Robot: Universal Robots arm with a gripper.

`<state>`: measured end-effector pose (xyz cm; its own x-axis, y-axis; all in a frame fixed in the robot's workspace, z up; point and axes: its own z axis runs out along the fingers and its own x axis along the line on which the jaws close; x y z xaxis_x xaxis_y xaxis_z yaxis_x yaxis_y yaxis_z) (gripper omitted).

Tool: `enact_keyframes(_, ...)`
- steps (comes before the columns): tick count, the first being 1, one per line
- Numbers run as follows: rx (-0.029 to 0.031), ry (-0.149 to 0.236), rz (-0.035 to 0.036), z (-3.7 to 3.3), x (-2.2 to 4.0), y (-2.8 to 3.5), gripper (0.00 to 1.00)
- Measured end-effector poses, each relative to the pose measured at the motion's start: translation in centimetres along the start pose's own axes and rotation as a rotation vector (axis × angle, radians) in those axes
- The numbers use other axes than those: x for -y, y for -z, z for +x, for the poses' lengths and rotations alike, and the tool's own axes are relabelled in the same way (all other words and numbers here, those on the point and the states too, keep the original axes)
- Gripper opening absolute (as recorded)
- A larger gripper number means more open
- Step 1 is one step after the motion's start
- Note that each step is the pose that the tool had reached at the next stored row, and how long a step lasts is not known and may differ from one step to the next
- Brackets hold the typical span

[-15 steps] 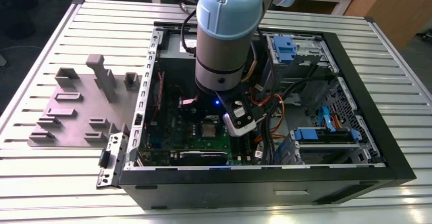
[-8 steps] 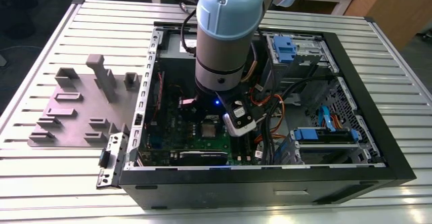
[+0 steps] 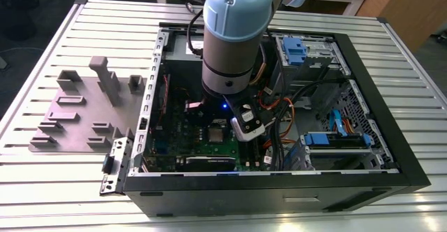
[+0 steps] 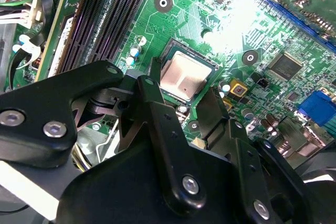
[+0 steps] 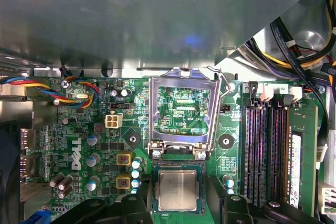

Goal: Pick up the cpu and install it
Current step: 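Place the cpu into insertion slot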

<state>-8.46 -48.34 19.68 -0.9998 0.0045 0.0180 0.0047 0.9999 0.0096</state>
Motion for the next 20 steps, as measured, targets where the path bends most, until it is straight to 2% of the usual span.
enact_keyframes(6, 0.0000, 0.000, 0.0000, 0.00, 0.00, 0.25, 0.54)
enact_keyframes(15, 0.0000, 0.000, -0.0001, 0.01, 0.00, 0.30, 0.54)
enact_keyframes(20, 0.0000, 0.000, 0.0000, 0.00, 0.14, -0.04, 0.54)
